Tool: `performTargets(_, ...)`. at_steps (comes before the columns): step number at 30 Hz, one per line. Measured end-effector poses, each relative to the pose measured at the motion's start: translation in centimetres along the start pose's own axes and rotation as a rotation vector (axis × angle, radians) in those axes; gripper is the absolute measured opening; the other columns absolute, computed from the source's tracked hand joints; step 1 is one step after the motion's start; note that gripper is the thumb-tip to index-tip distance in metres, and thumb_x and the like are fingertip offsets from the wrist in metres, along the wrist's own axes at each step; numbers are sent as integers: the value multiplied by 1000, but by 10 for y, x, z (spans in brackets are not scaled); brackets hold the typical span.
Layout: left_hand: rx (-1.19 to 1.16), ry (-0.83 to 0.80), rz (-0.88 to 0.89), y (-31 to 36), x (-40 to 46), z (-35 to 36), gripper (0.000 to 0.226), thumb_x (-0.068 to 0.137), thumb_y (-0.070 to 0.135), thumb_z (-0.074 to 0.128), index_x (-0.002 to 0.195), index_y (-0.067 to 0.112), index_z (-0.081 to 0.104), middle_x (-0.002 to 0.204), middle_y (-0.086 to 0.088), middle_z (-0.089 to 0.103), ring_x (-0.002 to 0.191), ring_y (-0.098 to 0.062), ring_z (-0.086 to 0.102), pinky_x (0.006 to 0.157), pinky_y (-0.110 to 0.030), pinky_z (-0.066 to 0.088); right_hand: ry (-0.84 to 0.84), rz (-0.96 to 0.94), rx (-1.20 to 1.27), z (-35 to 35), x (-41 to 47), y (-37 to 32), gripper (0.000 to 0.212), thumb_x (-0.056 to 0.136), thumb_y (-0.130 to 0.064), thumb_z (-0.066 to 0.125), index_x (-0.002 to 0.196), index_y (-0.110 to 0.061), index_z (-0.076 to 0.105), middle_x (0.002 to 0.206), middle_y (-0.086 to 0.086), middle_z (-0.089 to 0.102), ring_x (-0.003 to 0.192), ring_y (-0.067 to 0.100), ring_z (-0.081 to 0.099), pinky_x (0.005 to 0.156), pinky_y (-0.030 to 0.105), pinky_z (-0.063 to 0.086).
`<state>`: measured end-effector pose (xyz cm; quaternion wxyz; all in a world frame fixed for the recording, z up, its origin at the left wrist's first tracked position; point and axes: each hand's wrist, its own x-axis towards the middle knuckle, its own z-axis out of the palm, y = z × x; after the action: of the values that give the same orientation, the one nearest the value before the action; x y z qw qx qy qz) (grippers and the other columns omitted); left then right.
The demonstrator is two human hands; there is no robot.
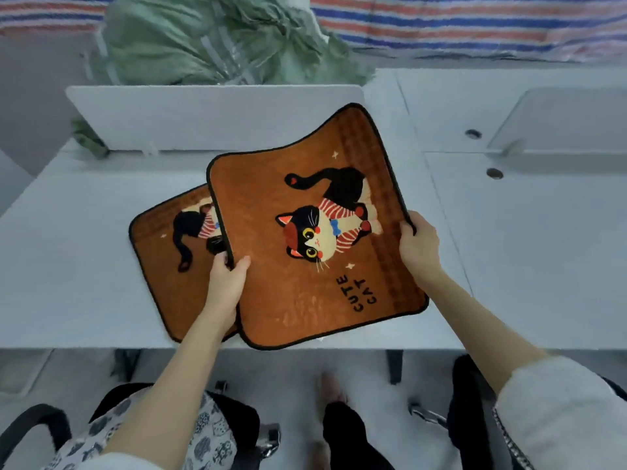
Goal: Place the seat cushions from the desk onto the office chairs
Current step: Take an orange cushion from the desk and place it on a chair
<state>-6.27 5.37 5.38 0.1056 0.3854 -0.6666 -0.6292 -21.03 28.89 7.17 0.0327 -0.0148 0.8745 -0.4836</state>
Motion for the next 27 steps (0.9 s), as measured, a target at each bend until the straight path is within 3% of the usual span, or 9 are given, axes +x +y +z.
performTargets(3, -50, -168, -53, -4, -23, 43, 49, 92, 35, 54, 137, 21, 41, 126, 1, 55, 111, -20, 55, 93, -37, 46, 129, 28, -16, -59, -32, 27, 34, 99, -13, 30, 118, -12, 58, 112, 7, 65, 102, 25, 59, 93, 38, 48)
performTargets(7, 26, -384, 16, -11, -78, 114, 38, 97, 22, 47, 136, 21, 44, 127, 2, 54, 114, -18, 53, 97, -33, 44, 286, 81, -47, -140, -77, 70, 36, 99, -10, 29, 122, -11, 56, 118, 6, 63, 108, 22, 57, 91, 28, 42)
performTargets(11, 146, -524, 92, -18, -128, 171, 32, 99, 17, 42, 131, 19, 47, 122, 1, 55, 111, -19, 54, 96, -34, 44, 407, 188, -23, -199, -115, 119, 36, 99, -11, 30, 124, -11, 56, 121, 7, 62, 113, 23, 55, 97, 30, 41)
performTargets(17, 350, -776, 180, -38, -218, 275, 33, 98, 16, 42, 130, 21, 46, 120, 2, 55, 107, -15, 54, 94, -32, 45, 611, 415, 24, -306, -188, 217, 30, 99, -10, 34, 116, -11, 59, 98, 2, 61, 98, 27, 59, 83, 33, 44)
performTargets(19, 412, -845, 213, -50, -239, 302, 33, 98, 15, 42, 130, 21, 46, 121, 4, 55, 104, -13, 54, 88, -27, 45, 637, 486, 18, -325, -203, 245, 30, 99, -13, 35, 118, -12, 58, 106, 7, 64, 102, 30, 59, 89, 39, 47)
performTargets(22, 538, -918, 257, -84, -275, 355, 38, 97, 15, 42, 134, 22, 43, 126, 5, 53, 107, -12, 54, 93, -29, 45, 654, 615, -5, -358, -225, 298, 35, 100, -14, 33, 128, -9, 53, 122, 12, 61, 112, 32, 55, 91, 35, 41)
performTargets(25, 655, -933, 238, -120, -302, 398, 39, 98, 14, 42, 136, 20, 41, 130, 0, 53, 106, -12, 51, 91, -25, 40, 650, 705, -13, -378, -237, 350, 34, 100, -12, 32, 126, -8, 54, 121, 13, 61, 114, 32, 53, 83, 28, 34)
performTargets(27, 720, -938, 199, -141, -311, 423, 44, 98, 15, 43, 141, 18, 36, 139, 0, 47, 120, -16, 48, 99, -25, 37, 644, 773, -6, -383, -240, 378, 33, 100, -12, 32, 122, -8, 56, 118, 12, 62, 111, 32, 54, 80, 28, 34)
